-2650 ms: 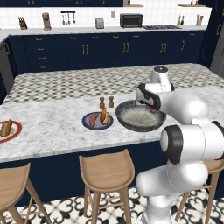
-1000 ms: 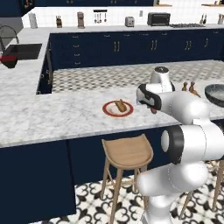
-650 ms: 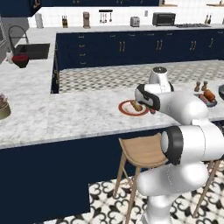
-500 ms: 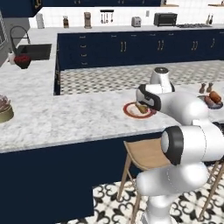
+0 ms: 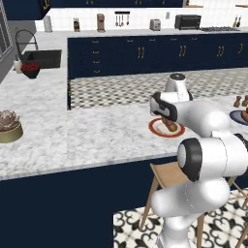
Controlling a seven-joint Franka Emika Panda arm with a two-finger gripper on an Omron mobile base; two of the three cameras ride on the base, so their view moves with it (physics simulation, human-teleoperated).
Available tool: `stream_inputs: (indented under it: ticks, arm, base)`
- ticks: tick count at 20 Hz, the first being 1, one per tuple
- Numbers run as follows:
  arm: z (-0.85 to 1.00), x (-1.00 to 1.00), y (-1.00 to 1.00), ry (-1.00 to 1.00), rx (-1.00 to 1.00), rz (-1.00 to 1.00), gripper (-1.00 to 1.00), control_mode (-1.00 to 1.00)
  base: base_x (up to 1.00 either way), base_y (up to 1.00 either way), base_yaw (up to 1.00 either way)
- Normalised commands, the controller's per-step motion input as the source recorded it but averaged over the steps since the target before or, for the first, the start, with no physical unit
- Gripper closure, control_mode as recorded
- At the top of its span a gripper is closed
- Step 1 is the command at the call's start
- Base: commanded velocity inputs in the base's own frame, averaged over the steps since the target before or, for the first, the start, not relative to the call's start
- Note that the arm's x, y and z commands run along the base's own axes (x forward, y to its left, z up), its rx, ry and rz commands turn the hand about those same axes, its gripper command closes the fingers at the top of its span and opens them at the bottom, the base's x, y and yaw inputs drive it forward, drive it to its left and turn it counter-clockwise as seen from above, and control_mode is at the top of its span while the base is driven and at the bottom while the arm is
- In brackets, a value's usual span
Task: Place one bun and one sausage from the bowl on each plate.
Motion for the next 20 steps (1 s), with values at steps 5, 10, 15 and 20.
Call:
stream_inputs:
  ticks: [5, 10, 15, 20]
  arm:
    - [0.00, 0.17, 0.00, 0.00, 0.00, 0.00, 1.00, -1.00]
    - [-0.12, 0.99, -0.08, 0.07, 0.02, 0.00, 1.00, -1.00]
    - [-0.89, 0.48, -0.32, 0.15, 0.00, 0.11, 1.00, -1.00]
    - [-0.46, 0.48, -0.15, 0.05, 0.00, 0.12, 1.00, -1.00]
  base:
    - [0.41, 0.00, 0.00]
    - [0.00, 0.00, 0.00]
    - [0.00, 0.00, 0.00]
    - [0.00, 0.00, 0.00]
